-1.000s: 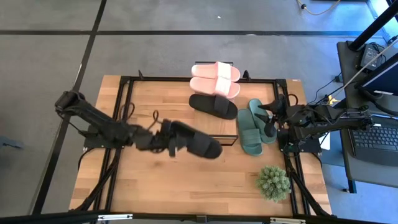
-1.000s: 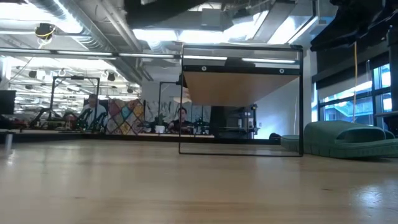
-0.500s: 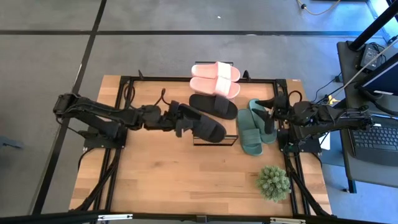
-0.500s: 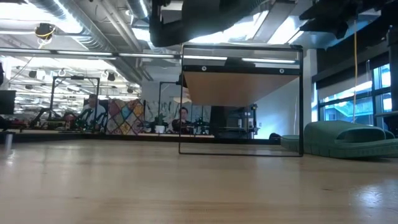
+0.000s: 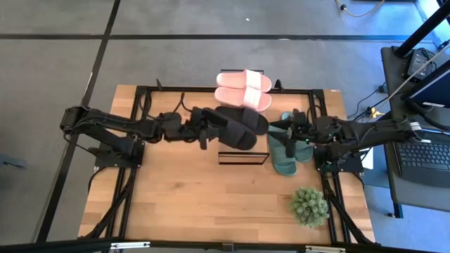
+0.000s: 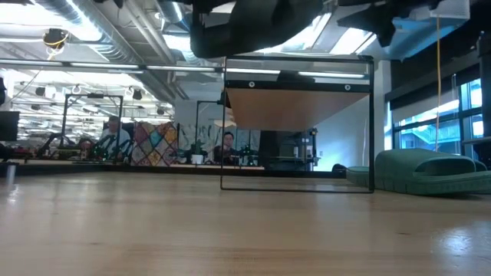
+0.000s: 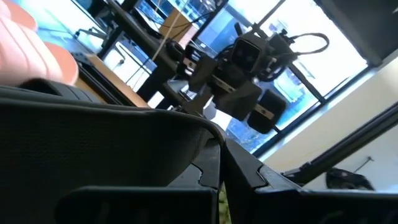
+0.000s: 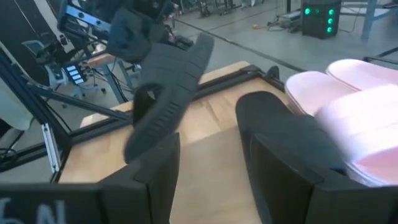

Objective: Pick and place slides into the shelf
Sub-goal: Put the black slide on the shelf

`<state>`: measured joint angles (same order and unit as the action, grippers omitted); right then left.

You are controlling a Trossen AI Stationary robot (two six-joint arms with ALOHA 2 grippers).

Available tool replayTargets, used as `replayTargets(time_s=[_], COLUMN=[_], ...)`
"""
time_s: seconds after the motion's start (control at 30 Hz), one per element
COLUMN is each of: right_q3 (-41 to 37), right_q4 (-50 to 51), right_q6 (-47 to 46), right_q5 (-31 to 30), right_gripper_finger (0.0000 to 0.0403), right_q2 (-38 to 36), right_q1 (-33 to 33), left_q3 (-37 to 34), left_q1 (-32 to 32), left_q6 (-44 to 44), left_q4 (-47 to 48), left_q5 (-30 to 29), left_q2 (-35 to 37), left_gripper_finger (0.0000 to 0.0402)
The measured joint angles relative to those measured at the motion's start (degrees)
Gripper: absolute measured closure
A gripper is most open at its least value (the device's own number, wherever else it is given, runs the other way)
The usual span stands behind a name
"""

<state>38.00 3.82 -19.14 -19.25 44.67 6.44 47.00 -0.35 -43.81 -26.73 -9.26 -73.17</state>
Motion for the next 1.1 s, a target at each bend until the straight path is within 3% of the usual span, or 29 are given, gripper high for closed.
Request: replayTargets(time_s=[0.6, 1.1], right_q3=[0.0, 0.0], right_q4=[-12.6, -12.7], right_q6=[0.0, 0.6], right_q5=[4.4, 4.6], right_gripper_finger=[0.0205, 0.0205], right_q2=[10.3, 11.2], right_q1=[0.2, 0.2], left_q3=[0.0, 0.0], left_q1=[1.1, 1.1], left_q6=[5.1, 5.5], left_q4=[-0.9, -0.8], left_q5=[1.1, 1.5], left_q2=[0.0, 0.0], left_gripper_finger=[0.0401, 0.0401])
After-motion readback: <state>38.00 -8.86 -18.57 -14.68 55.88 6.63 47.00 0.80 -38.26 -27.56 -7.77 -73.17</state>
